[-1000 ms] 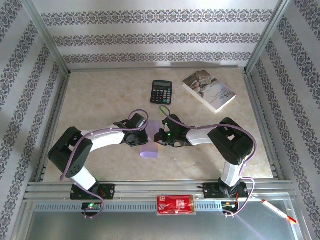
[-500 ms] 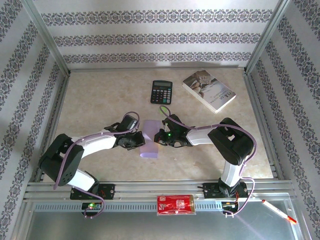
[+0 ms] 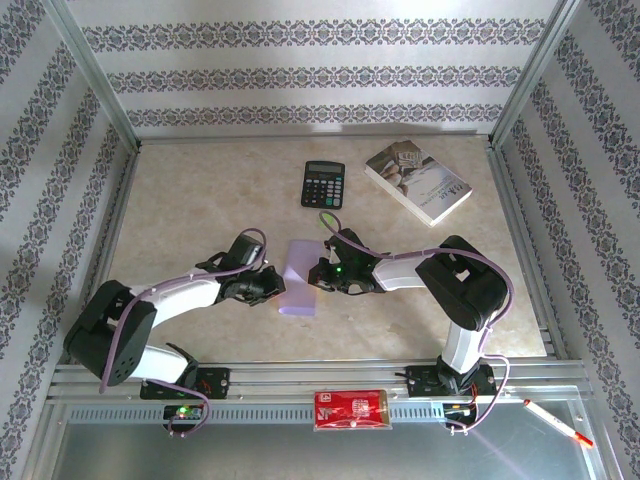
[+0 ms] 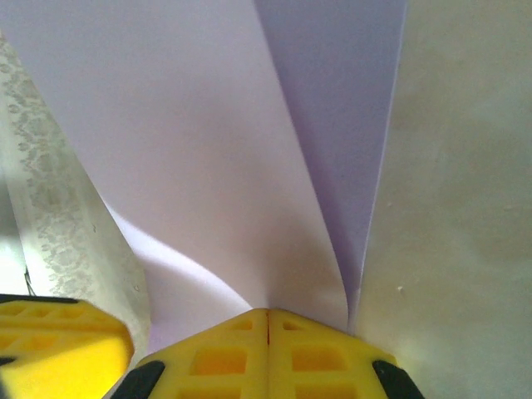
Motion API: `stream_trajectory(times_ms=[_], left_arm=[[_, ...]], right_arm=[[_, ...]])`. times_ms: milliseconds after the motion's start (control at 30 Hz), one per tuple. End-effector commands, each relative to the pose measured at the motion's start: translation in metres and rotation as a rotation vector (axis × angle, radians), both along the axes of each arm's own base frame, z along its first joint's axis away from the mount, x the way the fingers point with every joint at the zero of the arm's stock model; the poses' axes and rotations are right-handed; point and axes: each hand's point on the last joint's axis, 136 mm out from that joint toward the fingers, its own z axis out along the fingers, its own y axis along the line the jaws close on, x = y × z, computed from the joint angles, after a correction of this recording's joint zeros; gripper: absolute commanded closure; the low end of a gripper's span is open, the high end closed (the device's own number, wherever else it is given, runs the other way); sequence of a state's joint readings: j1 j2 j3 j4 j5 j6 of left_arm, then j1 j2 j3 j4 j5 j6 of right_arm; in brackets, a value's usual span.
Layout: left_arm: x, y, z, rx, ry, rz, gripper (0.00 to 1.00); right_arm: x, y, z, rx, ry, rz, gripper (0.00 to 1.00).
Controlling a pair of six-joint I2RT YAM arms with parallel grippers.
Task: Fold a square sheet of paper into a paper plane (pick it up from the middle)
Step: First fold in half a square sheet of paper at the center of the table.
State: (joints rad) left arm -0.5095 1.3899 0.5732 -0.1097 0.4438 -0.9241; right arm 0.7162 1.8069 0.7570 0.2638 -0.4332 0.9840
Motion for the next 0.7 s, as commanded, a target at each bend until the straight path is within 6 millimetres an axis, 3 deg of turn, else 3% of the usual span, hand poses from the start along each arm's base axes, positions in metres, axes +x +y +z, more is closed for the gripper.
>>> stream_trajectory(times_ms=[0, 300, 400, 533, 667], left_arm=[[-0.006, -0.009, 0.002, -0.065, 0.021, -0.007, 0.87], [-0.025, 0.011, -0.033, 0.048, 0.134, -0.021, 0.89], [-0.022, 0.01, -0.022, 0.038, 0.097, -0.028, 0.88], [-0.018, -0.009, 0.003, -0.066, 0.035, -0.058, 0.87], [-0.027, -0.013, -0.002, -0.084, 0.076, -0.06, 0.86]], right_arm=[[-0.046, -0.062, -0.072, -0.304, 0.187, -0.033, 1.0], [-0.047, -0.063, -0.073, -0.313, 0.19, -0.024, 1.0], [-0.047, -0.063, -0.072, -0.311, 0.187, -0.023, 1.0], [-0.046, -0.063, -0.071, -0.312, 0.183, -0.025, 1.0], [-0.046, -0.063, -0.072, -0.311, 0.182, -0.025, 1.0]])
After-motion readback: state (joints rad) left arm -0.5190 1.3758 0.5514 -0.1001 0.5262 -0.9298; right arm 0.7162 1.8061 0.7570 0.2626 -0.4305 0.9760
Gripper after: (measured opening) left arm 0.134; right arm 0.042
